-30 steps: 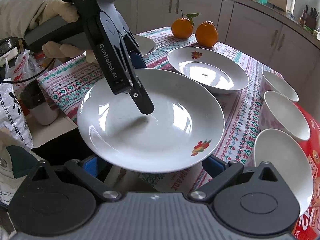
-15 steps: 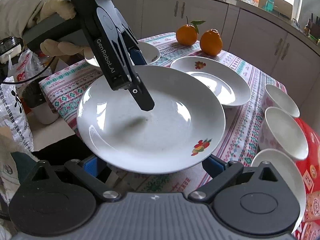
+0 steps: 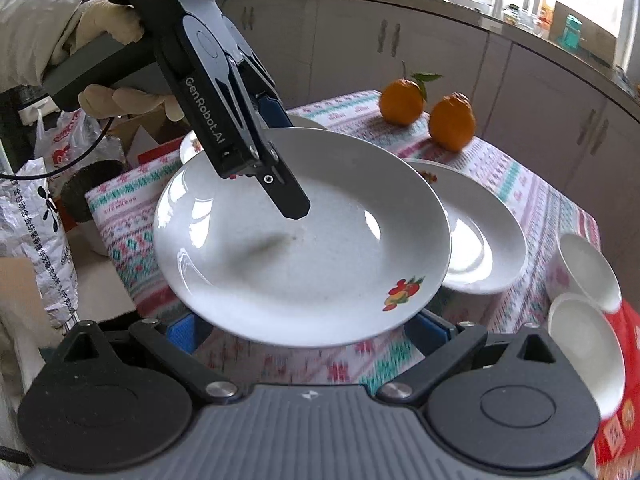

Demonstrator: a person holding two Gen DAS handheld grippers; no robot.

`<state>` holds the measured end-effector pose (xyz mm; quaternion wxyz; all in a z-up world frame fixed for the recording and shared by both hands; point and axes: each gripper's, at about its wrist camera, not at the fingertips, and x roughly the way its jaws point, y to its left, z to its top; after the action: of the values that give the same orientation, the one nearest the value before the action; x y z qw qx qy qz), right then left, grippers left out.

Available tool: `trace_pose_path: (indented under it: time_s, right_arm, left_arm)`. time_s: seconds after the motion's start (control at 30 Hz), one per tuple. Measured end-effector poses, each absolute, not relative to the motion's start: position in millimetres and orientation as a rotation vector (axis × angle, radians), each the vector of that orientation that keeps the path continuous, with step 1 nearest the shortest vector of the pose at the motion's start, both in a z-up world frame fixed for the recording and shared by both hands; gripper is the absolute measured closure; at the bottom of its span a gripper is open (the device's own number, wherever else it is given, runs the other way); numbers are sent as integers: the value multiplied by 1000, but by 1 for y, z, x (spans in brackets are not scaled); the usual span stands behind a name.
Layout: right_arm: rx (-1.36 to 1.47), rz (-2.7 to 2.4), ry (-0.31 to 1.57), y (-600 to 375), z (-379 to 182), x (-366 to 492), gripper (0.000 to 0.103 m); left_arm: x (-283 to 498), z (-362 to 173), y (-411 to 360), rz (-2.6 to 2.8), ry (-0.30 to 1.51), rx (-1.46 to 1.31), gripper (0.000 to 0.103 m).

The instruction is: Organize plates and bowls

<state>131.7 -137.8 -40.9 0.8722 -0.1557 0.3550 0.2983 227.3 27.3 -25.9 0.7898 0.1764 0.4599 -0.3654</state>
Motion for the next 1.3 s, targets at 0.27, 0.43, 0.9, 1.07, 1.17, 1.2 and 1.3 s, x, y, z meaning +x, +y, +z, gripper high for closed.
trace_pose_path:
  time_s: [0.27, 0.43, 0.9, 1.07, 1.17, 1.2, 1.3]
  right_arm:
    - [-371, 691, 727, -107, -38, 165, 0]
    - [-392, 725, 732, -89, -40, 183, 0]
    - [-384, 771, 772, -57, -50, 211, 0]
    - [-371, 778, 778, -52, -51, 216, 0]
    - [-371, 776, 784, -49, -51, 218, 0]
    - [-371, 776, 785, -48, -51, 218, 0]
    - [-360, 777, 795, -47, -50, 220, 0]
  left_arm:
    - [248, -24, 65, -713, 990, 346, 24]
    - [258, -29, 87, -677, 998, 317, 24]
    - [278, -48, 124, -627, 1009, 244, 24]
    - [283, -53, 129, -623, 1011, 230, 24]
    - [284, -55, 132, -619, 1009, 228, 24]
    - [285, -55, 133, -619, 1010, 224, 24]
    - [287, -56, 135, -616, 1011, 219, 24]
